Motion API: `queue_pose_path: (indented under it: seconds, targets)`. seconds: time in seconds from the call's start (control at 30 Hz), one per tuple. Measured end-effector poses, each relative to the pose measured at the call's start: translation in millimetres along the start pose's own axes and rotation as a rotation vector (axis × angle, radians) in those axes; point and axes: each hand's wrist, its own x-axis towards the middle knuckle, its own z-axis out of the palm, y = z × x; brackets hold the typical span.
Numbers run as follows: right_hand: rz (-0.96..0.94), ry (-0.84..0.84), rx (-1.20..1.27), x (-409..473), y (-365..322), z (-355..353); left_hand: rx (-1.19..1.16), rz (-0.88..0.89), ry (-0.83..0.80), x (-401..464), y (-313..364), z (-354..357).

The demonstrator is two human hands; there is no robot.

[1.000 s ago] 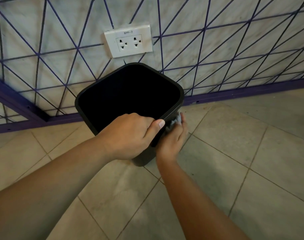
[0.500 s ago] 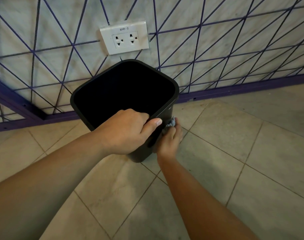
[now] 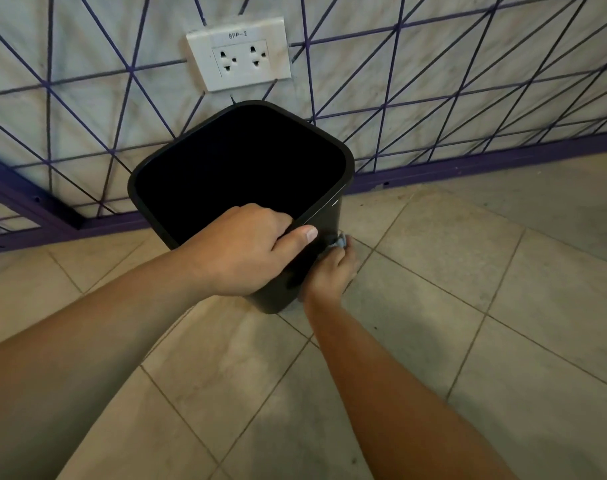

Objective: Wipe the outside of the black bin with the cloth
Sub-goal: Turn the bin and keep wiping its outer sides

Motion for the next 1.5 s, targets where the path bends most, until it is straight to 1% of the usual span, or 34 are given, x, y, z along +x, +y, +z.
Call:
queue_pose_path:
  seconds: [0.07, 0.17, 0.23, 0.3, 0.4, 0.47, 0.57, 0.63, 0.67, 0.7, 0.77, 0.83, 0.9, 0.93, 0.97, 1.07, 1.1, 1.13, 1.23, 1.27, 1.3, 1.4, 1.43, 1.5]
  targets:
    - [0.035, 0.033, -0.025, 19.4, 2.2, 3.6, -0.012, -0.01, -0.019, -0.2, 0.1, -0.2]
    - [0.063, 0.001, -0.017, 11.7, 12.9, 3.0, -0.016, -0.015, -0.03, 0.5, -0.5, -1.3]
    - [0.011, -0.05, 0.004, -10.8, 8.7, 0.2, -0.022, -0.007, -0.027, 0.6, -1.0, -1.6]
    - [-0.032, -0.064, 0.009, -13.6, 11.3, -2.2, -0.034, 0.001, -0.023, 1.1, -1.3, -1.8]
    - [0.047, -0.022, -0.102, 19.6, 20.5, -0.4, -0.027, 0.0, -0.021, 0.5, -0.7, -1.2]
    - [0.098, -0.015, -0.158, 26.3, 23.6, -0.1, -0.018, -0.002, -0.026, 0.1, 0.2, -1.1]
    - [0.108, -0.089, -0.198, -8.0, 26.9, -10.7, -0.021, 0.012, -0.016, -0.4, -1.5, -1.0]
    - [0.191, -0.16, -0.206, -43.4, 26.6, -23.2, -0.028, 0.022, -0.013, 0.2, -3.3, -1.1]
    - [0.224, -0.165, -0.174, -57.8, 25.1, -29.1, -0.027, 0.024, -0.015, 0.4, -3.9, -0.9]
    - [0.235, -0.131, -0.115, -68.3, 20.3, -33.8, -0.022, 0.024, -0.014, -0.1, -3.6, -0.6]
    - [0.212, -0.03, 0.06, -74.4, 5.8, -35.2, -0.014, 0.013, -0.004, -0.5, -3.0, 0.2]
    - [0.116, -0.011, 0.18, -72.1, -12.8, -22.3, -0.03, -0.01, -0.001, 0.4, -3.5, 0.1]
    - [-0.048, -0.033, 0.158, -69.4, -26.8, -1.5, -0.042, -0.016, -0.005, 2.1, -3.5, -0.9]
    - [-0.096, -0.009, 0.13, -64.0, -29.0, 7.9, -0.045, -0.012, -0.007, 3.1, -3.8, -1.1]
    - [-0.088, 0.039, 0.105, -54.1, -26.9, 14.4, -0.052, -0.007, -0.009, 3.7, -3.7, -1.1]
    - [0.13, 0.108, 0.095, -18.4, -13.8, 17.6, -0.068, 0.0, -0.018, 3.8, -3.1, -0.6]
    - [0.168, 0.118, 0.098, -16.5, -11.6, 16.7, -0.069, 0.001, -0.021, 3.9, -3.9, -0.5]
    - [0.146, 0.107, 0.101, -24.7, -14.0, 16.1, -0.073, 0.002, -0.02, 4.2, -5.4, -0.5]
    - [-0.035, 0.033, 0.116, -63.3, -14.5, 14.5, -0.077, 0.012, -0.02, 4.7, -8.7, -0.1]
    - [-0.061, 0.04, 0.106, -64.7, -8.8, 13.8, -0.072, 0.017, -0.016, 4.7, -9.0, -0.2]
    - [-0.058, 0.06, 0.074, -57.4, -4.4, 13.3, -0.065, 0.022, -0.012, 4.2, -8.6, -0.1]
    - [0.109, 0.098, 0.014, -22.9, 0.5, 13.1, -0.056, 0.021, -0.007, 3.9, -6.6, -0.5]
    - [0.114, 0.094, 0.017, -23.4, 0.8, 14.1, -0.057, 0.018, -0.009, 4.3, -7.0, -0.5]
    - [0.014, 0.031, 0.038, -53.2, -3.5, 14.2, -0.061, 0.002, -0.009, 3.6, -7.8, -0.6]
